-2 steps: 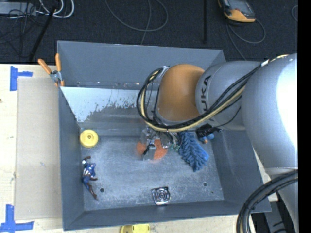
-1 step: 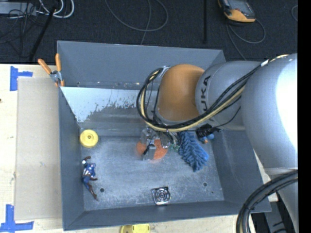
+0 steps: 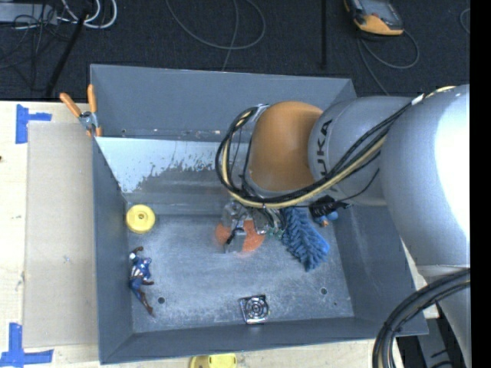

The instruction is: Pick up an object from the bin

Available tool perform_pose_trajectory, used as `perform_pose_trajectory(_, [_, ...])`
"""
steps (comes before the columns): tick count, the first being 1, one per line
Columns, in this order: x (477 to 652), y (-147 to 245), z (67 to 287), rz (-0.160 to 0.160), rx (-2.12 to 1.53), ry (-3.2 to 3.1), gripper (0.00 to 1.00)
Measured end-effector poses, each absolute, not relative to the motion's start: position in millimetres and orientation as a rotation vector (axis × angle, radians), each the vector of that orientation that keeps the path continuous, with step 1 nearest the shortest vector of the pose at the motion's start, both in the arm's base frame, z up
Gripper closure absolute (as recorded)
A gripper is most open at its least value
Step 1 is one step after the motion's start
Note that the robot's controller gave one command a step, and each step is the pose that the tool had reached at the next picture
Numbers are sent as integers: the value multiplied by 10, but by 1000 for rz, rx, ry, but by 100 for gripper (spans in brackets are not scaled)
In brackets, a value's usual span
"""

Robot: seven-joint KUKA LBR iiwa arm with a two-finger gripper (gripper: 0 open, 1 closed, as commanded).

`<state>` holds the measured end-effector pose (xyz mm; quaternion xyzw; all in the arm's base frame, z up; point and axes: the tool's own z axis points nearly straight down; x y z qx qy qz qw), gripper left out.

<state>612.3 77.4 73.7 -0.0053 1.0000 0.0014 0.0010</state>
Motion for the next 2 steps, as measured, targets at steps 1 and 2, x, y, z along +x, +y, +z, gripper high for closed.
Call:
perform_pose_trajectory(1, [6123, 774, 737, 5, -15, 3140, 100])
perform_pose_trajectory(2, [6123, 774, 737, 5, -14, 3140, 100])
